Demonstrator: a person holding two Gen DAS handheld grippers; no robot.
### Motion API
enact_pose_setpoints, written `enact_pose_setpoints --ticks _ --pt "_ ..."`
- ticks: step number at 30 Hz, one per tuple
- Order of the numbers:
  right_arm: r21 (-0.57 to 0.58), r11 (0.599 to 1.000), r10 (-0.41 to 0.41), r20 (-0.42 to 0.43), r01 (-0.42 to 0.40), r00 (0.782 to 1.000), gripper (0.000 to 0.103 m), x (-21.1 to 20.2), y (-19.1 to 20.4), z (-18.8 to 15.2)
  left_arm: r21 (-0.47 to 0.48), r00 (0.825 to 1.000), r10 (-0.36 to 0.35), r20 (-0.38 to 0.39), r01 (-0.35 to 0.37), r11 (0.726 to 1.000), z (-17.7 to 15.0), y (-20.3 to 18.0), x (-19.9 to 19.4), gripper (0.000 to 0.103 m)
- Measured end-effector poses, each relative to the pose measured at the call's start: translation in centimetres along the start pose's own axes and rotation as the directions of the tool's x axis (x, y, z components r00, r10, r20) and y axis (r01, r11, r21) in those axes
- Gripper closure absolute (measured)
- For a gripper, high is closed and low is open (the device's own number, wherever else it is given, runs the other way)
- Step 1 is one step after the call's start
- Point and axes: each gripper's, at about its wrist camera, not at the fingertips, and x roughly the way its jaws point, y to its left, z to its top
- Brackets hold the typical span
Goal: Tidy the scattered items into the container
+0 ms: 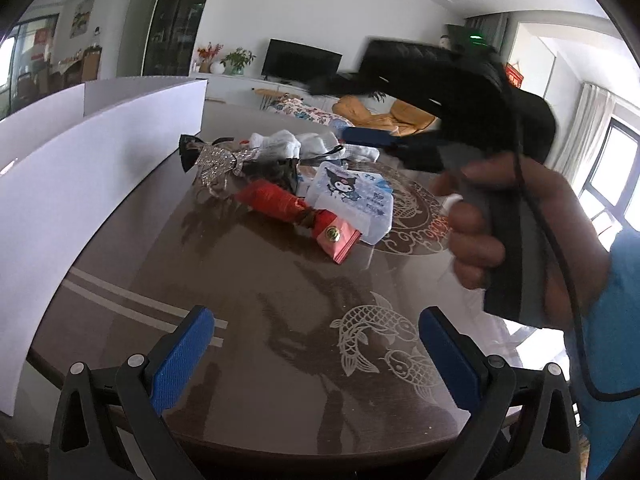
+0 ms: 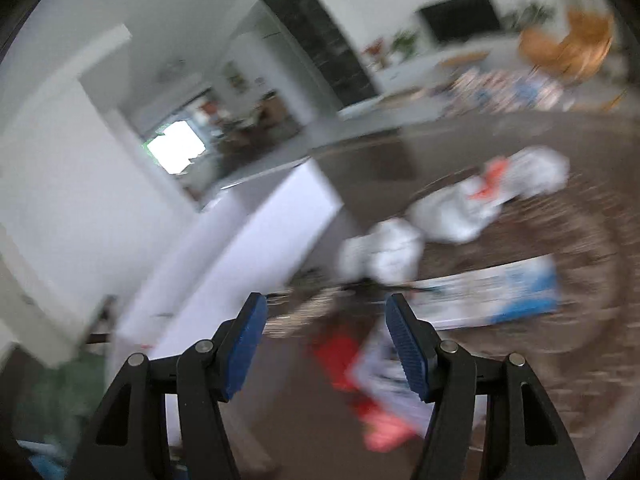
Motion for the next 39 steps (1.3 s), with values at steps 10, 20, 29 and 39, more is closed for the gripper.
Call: enact_pose_setpoints --ticks 10,20,29,39 --pt "0.215 0.961 -0.138 -0.179 0.176 0.974 0.041 3.7 -3.0 0.4 -0.031 1.000 -0.004 -0.022 0.004 1.000 0.0 0.7 0.4 0.000" --pt "0.191 0.981 -0.007 -0.184 0.043 0.983 0.039 0.8 -1.1 -0.1 -0.024 0.999 -0.002 -0.033 0.001 1.000 0.0 0.3 0.8 0.000" --pt "0.010 0.991 -0.116 -0.384 0.130 0.916 0.039 5.7 1.2 -3.5 -0.048 1.000 0.001 -0.020 -0.002 0.999 0.0 1.1 0.6 0.000" --pt "-0.144 0.906 -0.418 -0.147 0.399 0.896 0.039 -1.5 -1.9 0.0 -0.056 1.000 0.002 -0.029 -0.004 0.998 0.1 1.2 0.9 0.000"
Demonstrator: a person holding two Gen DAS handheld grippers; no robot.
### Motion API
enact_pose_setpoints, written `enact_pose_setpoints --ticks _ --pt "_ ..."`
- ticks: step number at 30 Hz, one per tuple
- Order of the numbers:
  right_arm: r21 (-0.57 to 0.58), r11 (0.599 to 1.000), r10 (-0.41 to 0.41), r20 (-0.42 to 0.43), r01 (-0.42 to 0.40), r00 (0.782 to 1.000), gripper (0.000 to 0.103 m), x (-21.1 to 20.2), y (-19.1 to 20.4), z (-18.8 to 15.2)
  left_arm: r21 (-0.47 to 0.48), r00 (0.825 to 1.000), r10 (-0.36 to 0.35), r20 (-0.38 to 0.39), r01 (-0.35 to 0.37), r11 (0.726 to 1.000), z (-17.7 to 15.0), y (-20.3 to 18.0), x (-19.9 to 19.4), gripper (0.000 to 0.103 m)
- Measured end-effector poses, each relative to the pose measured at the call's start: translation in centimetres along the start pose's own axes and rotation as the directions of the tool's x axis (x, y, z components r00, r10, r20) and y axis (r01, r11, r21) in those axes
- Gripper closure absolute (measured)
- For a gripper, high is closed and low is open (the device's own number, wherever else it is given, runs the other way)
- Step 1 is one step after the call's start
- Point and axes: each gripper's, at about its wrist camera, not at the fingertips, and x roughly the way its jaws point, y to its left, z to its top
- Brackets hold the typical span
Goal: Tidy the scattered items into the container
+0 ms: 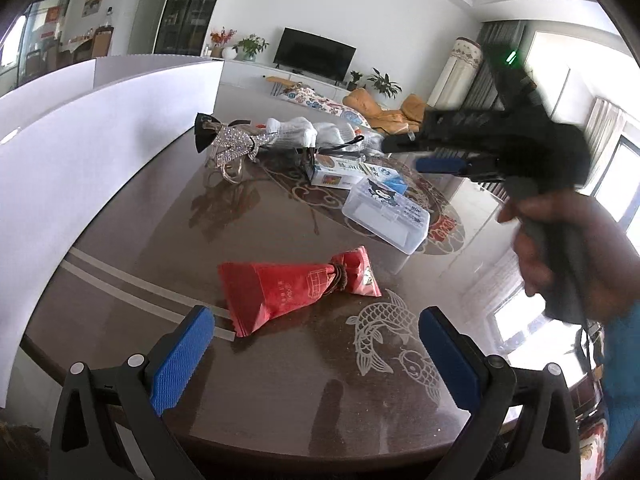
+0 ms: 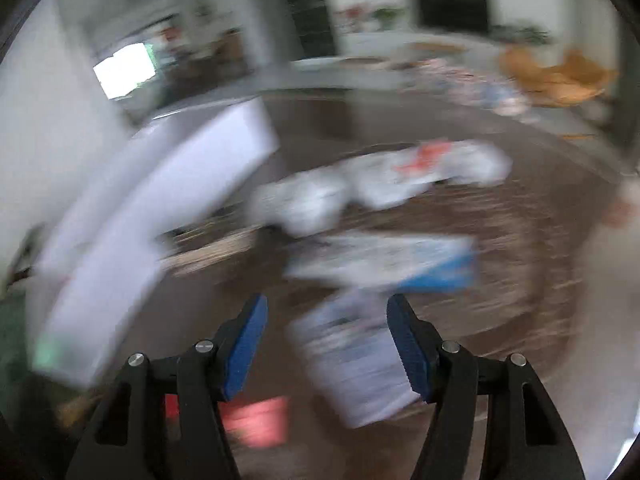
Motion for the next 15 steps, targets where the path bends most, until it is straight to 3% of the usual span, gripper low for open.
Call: enact_pose_setpoints --ticks 1,4,7,10,12,15 --pt "0.038 0.998 -0.047 0.000 0.047 0.999 0.039 0.4 -1.7 0.5 0.000 1.000 0.001 0.002 -0.001 1.000 0.0 0.0 0.0 0.000" --pt "0.230 0.969 0.112 -0.105 -0.086 0.988 0.039 2.9 -5.1 -0.3 0.000 1.000 0.002 0.005 -0.002 1.000 0.2 0.1 -0.2 0.000" --pt "0.245 0.956 0.199 -0.147 -0.159 0.969 0.039 3.1 -4.7 -2.5 0.010 1.000 -0.011 -0.020 0.011 1.000 0.5 0.4 -0.5 0.000" --pt "0.218 0.957 0.238 -0.205 -0.193 0.949 0.039 1.8 -3.5 -5.8 0.075 0.992 -0.044 -0.116 0.053 0.996 1.0 0.4 0.3 0.000" --pt "0.181 0.967 0.208 -0.158 -0.179 0.965 0.039 -0.9 -3.1 -8.2 0.131 0.984 -0.041 -0.172 0.064 0.989 1.3 0.3 1.1 0.000" --pt "0.172 0.975 0.152 -0.046 -0.142 0.987 0.039 -4.3 -3.1 -11.1 0.195 0.981 -0.010 -0.196 0.049 0.980 1.5 0.2 1.8 0.000"
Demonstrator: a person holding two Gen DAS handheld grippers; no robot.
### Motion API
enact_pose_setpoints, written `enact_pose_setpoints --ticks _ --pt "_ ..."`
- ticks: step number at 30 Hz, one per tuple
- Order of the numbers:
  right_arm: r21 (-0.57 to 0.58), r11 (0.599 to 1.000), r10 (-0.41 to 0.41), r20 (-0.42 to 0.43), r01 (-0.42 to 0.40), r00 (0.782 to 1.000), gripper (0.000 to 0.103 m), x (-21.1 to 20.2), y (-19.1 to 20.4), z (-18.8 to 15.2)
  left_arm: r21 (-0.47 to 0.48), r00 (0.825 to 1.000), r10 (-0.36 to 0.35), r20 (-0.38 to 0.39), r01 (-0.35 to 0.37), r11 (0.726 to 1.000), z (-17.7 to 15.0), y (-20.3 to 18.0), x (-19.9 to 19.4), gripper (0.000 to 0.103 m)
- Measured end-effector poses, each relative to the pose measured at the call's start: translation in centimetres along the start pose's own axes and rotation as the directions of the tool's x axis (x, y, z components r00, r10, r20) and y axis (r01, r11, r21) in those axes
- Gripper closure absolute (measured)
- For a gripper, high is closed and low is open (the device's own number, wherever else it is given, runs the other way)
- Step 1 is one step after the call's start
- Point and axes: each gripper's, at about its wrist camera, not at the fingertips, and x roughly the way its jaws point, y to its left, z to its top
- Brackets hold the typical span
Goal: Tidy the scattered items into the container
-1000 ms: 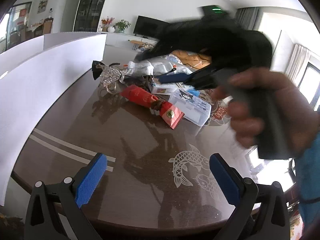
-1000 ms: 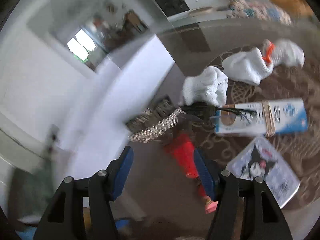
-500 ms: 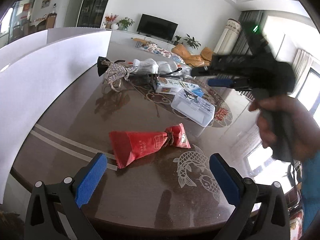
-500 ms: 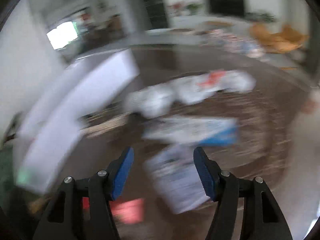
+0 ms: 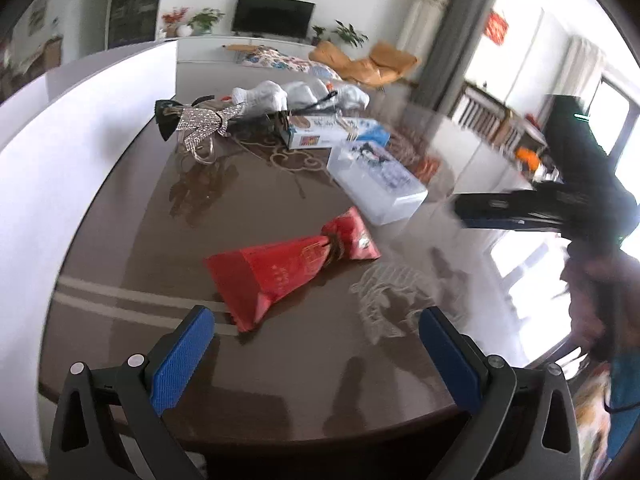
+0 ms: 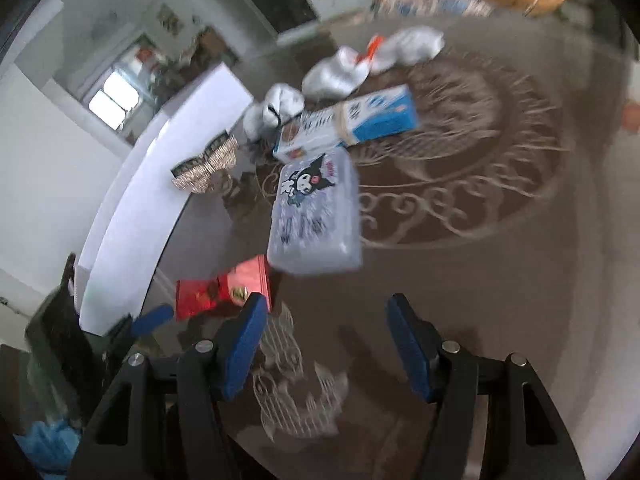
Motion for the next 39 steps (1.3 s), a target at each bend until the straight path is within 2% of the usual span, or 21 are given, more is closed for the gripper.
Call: enact_pose_setpoints --ticks 2,4,7,8,11,16,23,30,39 --pt "0.068 0.997 0.028 0.098 -0.035 0.995 0.039 -2.1 -0.5 -2.8 0.051 1.000 0.017 -0.009 -0.016 0.999 0.7 -0.1 0.3 0.000" --pt "0.142 0.986 0.058 0.173 -0.083 0.983 0.039 -3.2 -1.1 -5.1 0.141 0.999 0.032 -0.023 -0.028 0.990 1.7 -0.7 0.6 0.000" --pt "0.230 0.964 0.071 0.253 -0.131 0.965 0.039 -4.1 -1.9 -7.6 0.323 0.995 0.095 -0.015 -0.085 0.943 3.3 -2.3 0.9 0.000" --pt "0.248 0.959 0.071 0.264 -0.138 0.962 0.039 -4.4 -2.1 -8.2 0.378 0.993 0.122 0.007 -0.115 0.918 3.7 -2.9 0.9 0.000" --pt "0.268 0.951 0.078 0.284 -0.157 0.956 0.039 -4.9 -2.2 -9.5 0.468 0.984 0.170 0.046 -0.172 0.867 4.3 -4.0 1.2 0.000" --pt "0.245 0.963 0.042 0.270 -0.111 0.962 0.039 -5.1 -2.3 -9.6 0.523 0.975 0.215 0.061 -0.214 0.825 4.3 -4.9 1.9 0.000" --pt "0.263 0.959 0.030 0.284 -0.108 0.958 0.039 -5.1 -2.6 -10.4 0.546 0.971 0.227 0.068 -0.227 0.806 4.3 -5.0 2.5 0.000" --pt "0.255 0.962 0.026 0.276 -0.099 0.961 0.039 -4.8 -2.1 -10.8 0.537 0.979 0.205 0.021 -0.184 0.823 4.9 -4.3 3.4 0.000" --pt "0.261 0.960 0.031 0.272 -0.105 0.962 0.039 -4.6 -2.0 -11.3 0.568 0.974 0.228 0.014 -0.195 0.800 4.9 -4.6 4.4 0.000"
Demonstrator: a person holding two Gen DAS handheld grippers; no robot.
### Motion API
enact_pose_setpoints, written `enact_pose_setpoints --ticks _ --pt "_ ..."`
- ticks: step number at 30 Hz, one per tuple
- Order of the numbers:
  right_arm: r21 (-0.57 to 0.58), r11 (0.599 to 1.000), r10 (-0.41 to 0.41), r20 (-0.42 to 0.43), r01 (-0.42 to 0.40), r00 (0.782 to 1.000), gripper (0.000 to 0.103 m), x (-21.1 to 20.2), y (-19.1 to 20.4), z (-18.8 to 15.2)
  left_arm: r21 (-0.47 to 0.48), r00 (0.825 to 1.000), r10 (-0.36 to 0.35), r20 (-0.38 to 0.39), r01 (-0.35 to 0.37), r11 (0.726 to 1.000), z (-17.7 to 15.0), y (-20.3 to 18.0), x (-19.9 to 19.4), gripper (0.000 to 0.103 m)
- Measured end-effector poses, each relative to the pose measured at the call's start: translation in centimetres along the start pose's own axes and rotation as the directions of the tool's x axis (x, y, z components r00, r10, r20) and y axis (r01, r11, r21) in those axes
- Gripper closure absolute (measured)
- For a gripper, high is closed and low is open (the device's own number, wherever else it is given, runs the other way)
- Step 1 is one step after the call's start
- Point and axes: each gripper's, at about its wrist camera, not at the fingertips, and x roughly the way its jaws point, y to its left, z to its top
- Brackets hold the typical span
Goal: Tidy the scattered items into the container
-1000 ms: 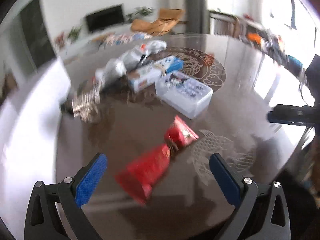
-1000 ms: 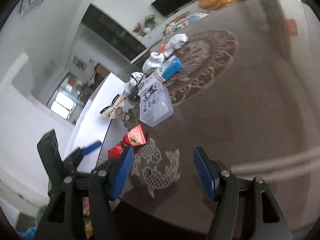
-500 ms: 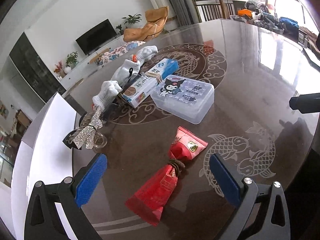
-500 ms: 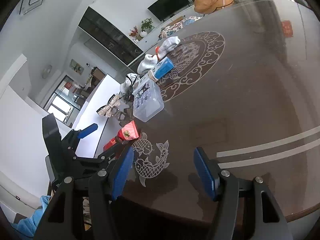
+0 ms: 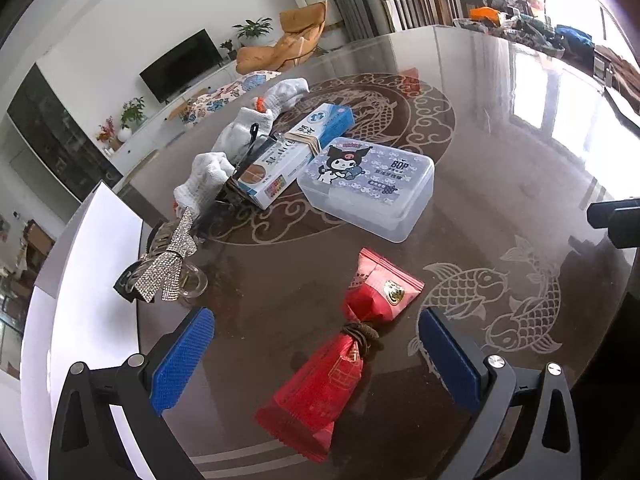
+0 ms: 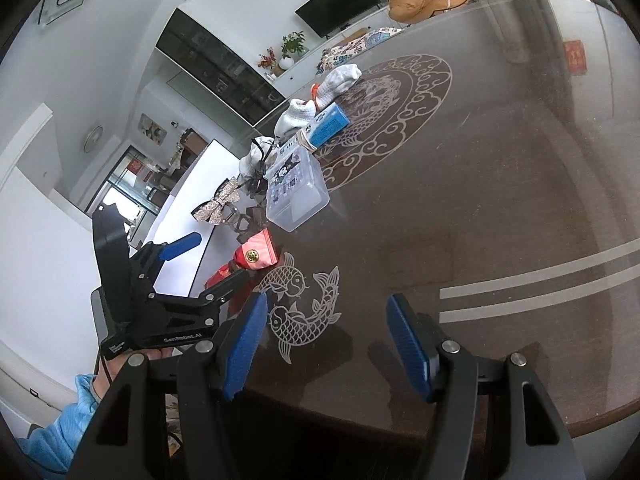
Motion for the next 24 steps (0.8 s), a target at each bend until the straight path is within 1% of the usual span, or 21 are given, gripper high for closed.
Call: enact_pose_setpoints --ticks 11,18,24 --pt "0.009 1.000 0.005 -0.007 -0.005 1.000 0.039 0.1 -0.1 -0.2 0.023 1.000 0.010 -0.029 -0.009 1.000 -0.4 -0.6 0.8 0.000" --pt "0.014 1.000 0.007 -0.009 -0.007 1.000 0.039 0.2 -0.2 -0.3 0.031 0.999 0.024 -0.027 -0.024 0.999 -0.3 -0.8 0.6 0.000" --pt "0.020 1.000 0.010 -0.014 -0.010 1.000 0.039 0.3 -0.4 -0.4 0.061 0.999 0.049 -0.015 -0.048 0.997 -0.2 -1.2 0.2 0.000"
